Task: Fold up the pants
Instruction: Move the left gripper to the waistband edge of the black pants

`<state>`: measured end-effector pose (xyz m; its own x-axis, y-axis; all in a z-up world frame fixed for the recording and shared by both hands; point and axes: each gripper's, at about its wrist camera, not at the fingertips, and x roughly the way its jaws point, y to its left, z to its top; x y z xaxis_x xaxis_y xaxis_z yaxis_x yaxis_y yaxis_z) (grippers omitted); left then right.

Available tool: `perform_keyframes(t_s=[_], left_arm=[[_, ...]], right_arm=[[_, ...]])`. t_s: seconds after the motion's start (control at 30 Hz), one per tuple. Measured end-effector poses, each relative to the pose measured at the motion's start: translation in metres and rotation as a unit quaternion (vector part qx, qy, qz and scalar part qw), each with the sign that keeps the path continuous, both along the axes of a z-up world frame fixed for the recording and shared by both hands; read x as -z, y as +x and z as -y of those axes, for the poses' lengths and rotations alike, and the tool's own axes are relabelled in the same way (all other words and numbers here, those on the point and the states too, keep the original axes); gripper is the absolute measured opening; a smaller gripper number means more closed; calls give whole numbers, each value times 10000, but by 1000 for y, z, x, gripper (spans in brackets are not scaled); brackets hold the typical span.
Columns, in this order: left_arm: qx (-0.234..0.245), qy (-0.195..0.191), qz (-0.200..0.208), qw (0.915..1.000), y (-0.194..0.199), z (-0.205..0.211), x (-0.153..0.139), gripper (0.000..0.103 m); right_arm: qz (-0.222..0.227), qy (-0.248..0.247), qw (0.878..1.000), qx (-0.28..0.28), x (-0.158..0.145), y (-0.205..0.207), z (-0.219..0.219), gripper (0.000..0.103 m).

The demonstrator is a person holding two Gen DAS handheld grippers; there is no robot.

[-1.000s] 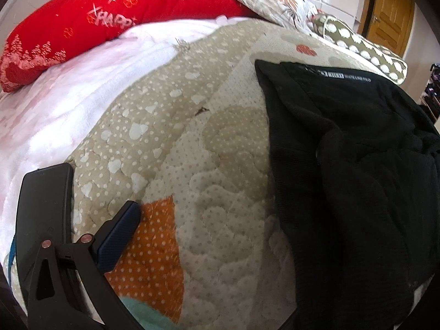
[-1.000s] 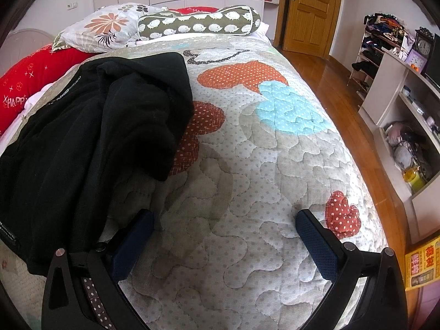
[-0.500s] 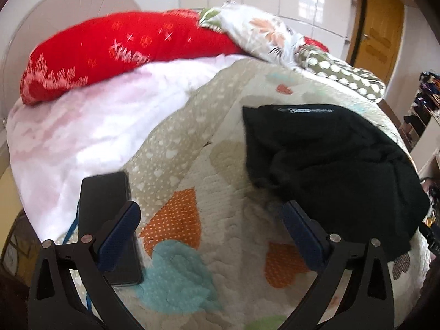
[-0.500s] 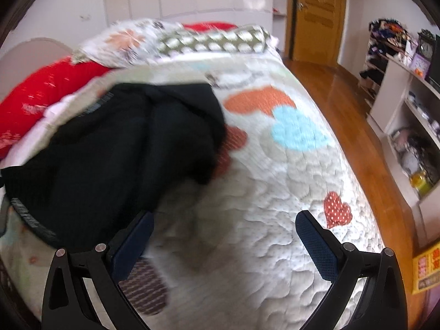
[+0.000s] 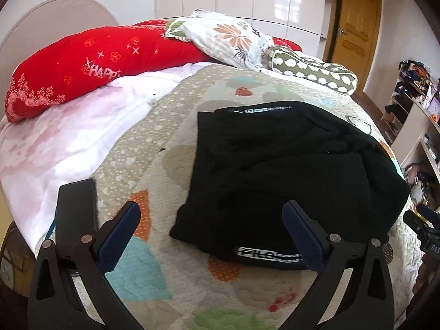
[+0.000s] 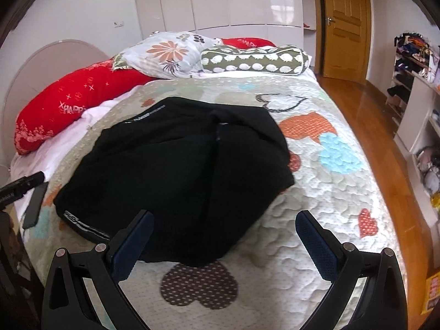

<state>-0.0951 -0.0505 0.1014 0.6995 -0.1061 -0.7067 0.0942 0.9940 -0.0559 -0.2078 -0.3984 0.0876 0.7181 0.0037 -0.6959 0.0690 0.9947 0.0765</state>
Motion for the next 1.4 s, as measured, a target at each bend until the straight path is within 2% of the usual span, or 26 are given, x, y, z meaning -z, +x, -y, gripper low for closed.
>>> perform_keyframes(t_s=[0.37, 0.77, 0.9, 1.03, 1.17, 1.4], left_arm=[[128, 115, -35, 9998, 0, 20, 3, 103], [215, 92, -203, 9995, 5, 31, 15, 103], [209, -192, -438, 9986, 8, 21, 28, 103], [5, -441, -793, 9959, 14, 9, 49, 103], [-171, -741, -973, 9923, 22, 4, 65, 103], [-219, -708, -895, 9932, 36, 15, 73, 103]], right_arm=[[42, -61, 9999, -154, 0, 7, -10, 103], [-111, 207, 9997, -48, 11, 10, 4, 103], [-216, 243, 9995, 34, 19, 11, 12, 103], [-327, 304, 9989, 140, 27, 14, 20, 103], [-461, 450, 9977, 214, 39, 21, 28, 103], [-586, 631, 9959, 282, 60, 39, 35, 103]])
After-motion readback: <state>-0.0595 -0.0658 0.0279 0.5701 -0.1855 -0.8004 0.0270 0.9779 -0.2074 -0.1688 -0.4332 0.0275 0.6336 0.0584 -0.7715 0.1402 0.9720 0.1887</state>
